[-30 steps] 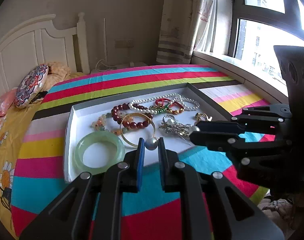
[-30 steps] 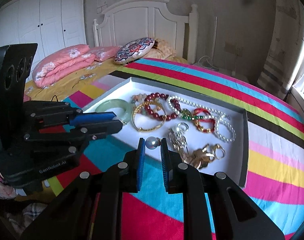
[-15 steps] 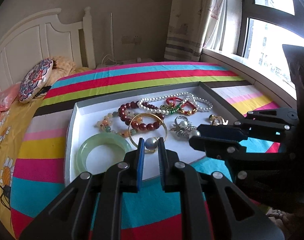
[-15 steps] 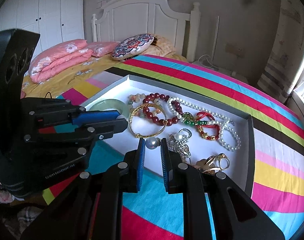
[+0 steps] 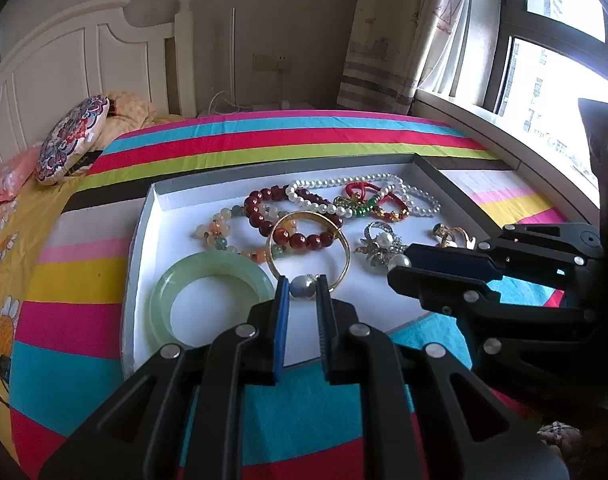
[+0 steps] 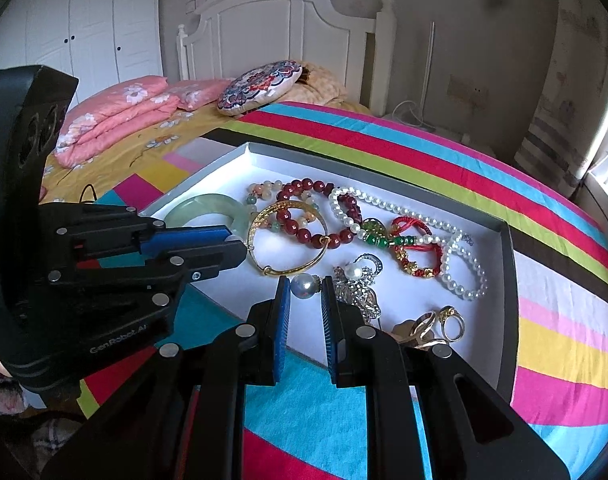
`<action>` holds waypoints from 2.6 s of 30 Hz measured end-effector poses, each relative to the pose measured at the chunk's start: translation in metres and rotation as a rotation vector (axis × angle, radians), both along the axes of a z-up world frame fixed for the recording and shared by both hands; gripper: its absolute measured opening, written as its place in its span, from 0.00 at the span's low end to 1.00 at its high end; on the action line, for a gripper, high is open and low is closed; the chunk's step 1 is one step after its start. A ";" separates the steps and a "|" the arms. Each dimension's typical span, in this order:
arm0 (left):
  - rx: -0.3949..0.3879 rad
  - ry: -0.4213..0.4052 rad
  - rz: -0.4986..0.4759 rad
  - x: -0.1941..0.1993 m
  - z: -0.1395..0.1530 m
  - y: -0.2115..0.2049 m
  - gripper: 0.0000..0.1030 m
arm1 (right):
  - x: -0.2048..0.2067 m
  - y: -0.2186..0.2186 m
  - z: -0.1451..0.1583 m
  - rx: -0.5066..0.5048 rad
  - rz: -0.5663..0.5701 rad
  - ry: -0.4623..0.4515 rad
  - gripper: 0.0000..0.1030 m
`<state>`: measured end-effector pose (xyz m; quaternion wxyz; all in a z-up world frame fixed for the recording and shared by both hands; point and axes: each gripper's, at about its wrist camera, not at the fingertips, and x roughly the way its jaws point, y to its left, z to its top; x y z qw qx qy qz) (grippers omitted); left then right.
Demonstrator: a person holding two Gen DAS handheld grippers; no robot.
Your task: Organize jewelry
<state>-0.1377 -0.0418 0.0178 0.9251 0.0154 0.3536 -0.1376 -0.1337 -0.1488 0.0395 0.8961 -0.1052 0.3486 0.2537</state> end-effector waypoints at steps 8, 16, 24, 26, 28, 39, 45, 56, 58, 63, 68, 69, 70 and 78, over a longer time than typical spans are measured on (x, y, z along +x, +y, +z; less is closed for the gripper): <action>-0.004 0.003 0.010 0.001 0.000 0.003 0.13 | 0.001 -0.001 0.000 0.006 -0.006 0.001 0.15; -0.021 -0.042 0.081 -0.005 0.005 0.010 0.63 | 0.005 -0.008 0.000 0.033 -0.032 0.007 0.25; -0.056 -0.087 0.131 -0.017 0.011 0.023 0.82 | 0.003 -0.014 0.004 0.046 -0.054 -0.008 0.41; -0.059 -0.105 0.151 -0.023 0.014 0.027 0.88 | 0.002 -0.017 0.005 0.053 -0.071 -0.012 0.53; -0.060 -0.118 0.169 -0.027 0.017 0.030 0.94 | 0.001 -0.020 0.007 0.057 -0.088 -0.020 0.64; -0.009 -0.220 0.269 -0.067 0.040 0.038 0.97 | -0.039 -0.033 0.038 0.037 -0.211 -0.187 0.84; 0.080 -0.300 0.329 -0.095 0.048 0.025 0.98 | -0.078 -0.054 0.043 0.117 -0.321 -0.289 0.84; 0.096 -0.297 0.293 -0.105 0.038 0.006 0.98 | -0.076 -0.059 0.034 0.152 -0.362 -0.253 0.84; 0.090 -0.292 0.297 -0.104 0.036 0.007 0.98 | -0.077 -0.060 0.033 0.153 -0.366 -0.252 0.84; 0.085 -0.293 0.297 -0.103 0.035 0.008 0.98 | -0.077 -0.061 0.033 0.153 -0.369 -0.254 0.84; 0.081 -0.291 0.296 -0.104 0.036 0.009 0.98 | -0.077 -0.061 0.034 0.153 -0.370 -0.259 0.84; 0.079 -0.292 0.296 -0.104 0.036 0.009 0.98 | -0.077 -0.061 0.034 0.152 -0.370 -0.260 0.84; 0.080 -0.292 0.295 -0.104 0.036 0.008 0.98 | -0.077 -0.061 0.034 0.153 -0.370 -0.263 0.84; 0.079 -0.295 0.292 -0.102 0.036 0.007 0.98 | -0.079 -0.061 0.035 0.151 -0.371 -0.271 0.84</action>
